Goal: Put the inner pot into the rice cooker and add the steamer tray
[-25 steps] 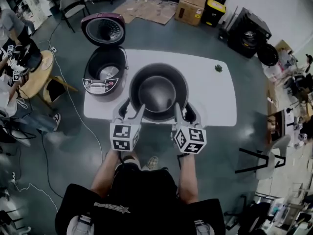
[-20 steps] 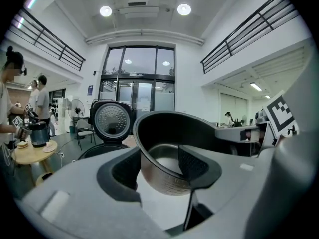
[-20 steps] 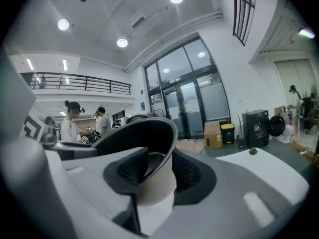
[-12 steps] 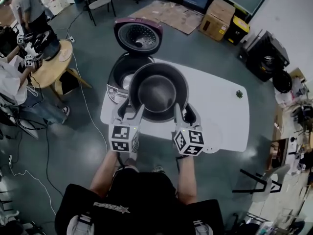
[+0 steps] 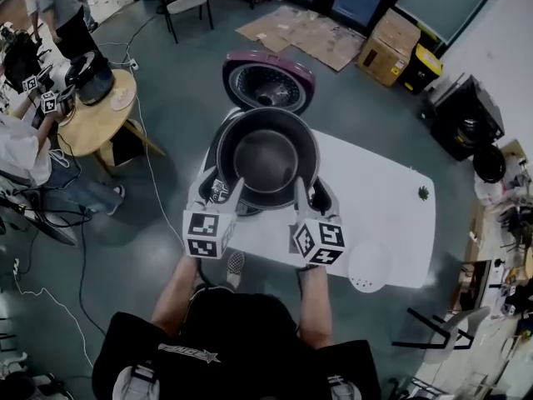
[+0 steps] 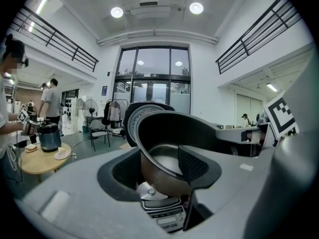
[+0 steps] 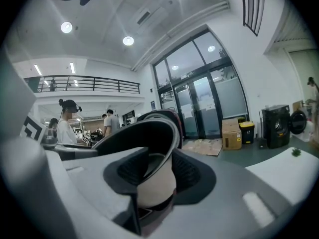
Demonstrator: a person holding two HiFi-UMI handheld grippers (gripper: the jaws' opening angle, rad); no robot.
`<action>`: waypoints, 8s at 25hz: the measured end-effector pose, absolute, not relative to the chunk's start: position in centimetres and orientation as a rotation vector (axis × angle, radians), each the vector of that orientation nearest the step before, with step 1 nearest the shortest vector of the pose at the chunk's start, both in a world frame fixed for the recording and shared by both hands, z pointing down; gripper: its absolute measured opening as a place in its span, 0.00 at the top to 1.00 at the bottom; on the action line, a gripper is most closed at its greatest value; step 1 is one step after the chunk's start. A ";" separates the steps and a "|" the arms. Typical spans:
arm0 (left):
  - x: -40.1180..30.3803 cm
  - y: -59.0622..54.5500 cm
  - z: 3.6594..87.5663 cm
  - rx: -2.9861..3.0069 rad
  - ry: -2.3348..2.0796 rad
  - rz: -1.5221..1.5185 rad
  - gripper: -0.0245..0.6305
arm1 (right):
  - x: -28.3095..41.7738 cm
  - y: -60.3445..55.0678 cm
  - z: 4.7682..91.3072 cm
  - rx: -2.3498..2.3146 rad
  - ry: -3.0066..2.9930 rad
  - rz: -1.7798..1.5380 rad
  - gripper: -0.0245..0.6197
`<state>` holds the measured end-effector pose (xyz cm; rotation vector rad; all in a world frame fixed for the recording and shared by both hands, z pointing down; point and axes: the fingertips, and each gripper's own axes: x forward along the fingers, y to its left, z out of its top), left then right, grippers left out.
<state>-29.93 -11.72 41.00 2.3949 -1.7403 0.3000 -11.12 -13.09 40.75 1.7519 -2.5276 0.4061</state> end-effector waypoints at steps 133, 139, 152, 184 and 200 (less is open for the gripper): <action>14.6 2.1 40.5 3.127 -0.354 0.324 0.95 | 24.6 17.1 39.8 2.765 -1.302 0.182 0.95; 18.6 3.4 43.3 3.093 -0.350 0.432 0.94 | 28.6 19.0 42.3 2.756 -1.277 0.265 0.92; 22.2 3.3 56.2 2.805 -0.360 0.771 0.59 | 33.8 17.5 55.4 2.575 -1.407 0.738 0.65; 20.7 3.3 75.3 2.484 -0.467 1.141 0.61 | 35.7 15.4 74.3 2.310 -1.420 1.110 0.70; 20.0 3.0 74.2 2.531 -0.525 1.153 0.76 | 35.5 16.3 73.7 2.308 -1.358 1.050 0.83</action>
